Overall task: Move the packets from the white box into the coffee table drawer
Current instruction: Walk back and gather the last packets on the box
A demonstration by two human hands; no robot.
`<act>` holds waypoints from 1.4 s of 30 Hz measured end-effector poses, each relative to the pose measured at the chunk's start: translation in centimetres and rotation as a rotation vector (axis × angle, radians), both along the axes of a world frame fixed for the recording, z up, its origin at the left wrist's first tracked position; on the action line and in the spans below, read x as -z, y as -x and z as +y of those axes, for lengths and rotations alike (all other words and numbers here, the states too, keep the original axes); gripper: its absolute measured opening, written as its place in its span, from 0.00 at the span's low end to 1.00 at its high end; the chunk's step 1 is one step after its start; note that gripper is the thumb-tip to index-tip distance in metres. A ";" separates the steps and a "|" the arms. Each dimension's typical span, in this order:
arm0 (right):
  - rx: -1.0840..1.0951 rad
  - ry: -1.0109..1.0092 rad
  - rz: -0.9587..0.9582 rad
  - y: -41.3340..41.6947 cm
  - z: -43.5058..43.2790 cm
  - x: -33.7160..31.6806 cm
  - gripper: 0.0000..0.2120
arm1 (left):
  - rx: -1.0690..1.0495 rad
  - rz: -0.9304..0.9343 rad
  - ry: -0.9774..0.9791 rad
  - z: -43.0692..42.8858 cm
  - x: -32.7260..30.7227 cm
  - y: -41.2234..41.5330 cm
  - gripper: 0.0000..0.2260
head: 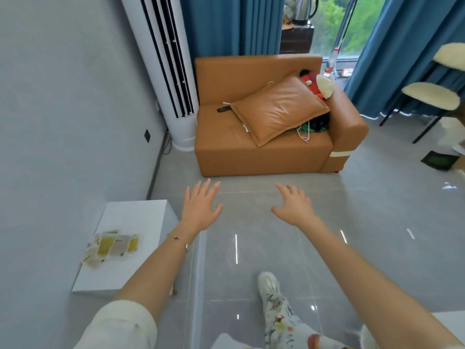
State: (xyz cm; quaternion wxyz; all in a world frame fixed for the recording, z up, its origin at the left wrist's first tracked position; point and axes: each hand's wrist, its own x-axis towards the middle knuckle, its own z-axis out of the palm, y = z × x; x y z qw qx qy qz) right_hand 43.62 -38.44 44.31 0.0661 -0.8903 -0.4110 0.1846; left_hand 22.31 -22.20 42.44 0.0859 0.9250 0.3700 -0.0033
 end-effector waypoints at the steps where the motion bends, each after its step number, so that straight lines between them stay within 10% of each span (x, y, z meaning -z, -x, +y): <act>1: -0.033 -0.001 -0.003 -0.6 1.9 0.3 0.36 | -0.026 0.010 0.008 1.1 0.4 -0.3 0.29; 24: -1.042 0.078 -0.017 8.0 39.5 1.1 0.36 | -1.047 0.092 0.191 12.6 5.1 12.7 0.30; 42: -1.239 0.252 0.043 24.8 52.9 9.5 0.35 | -1.409 0.106 0.438 18.0 13.0 27.0 0.33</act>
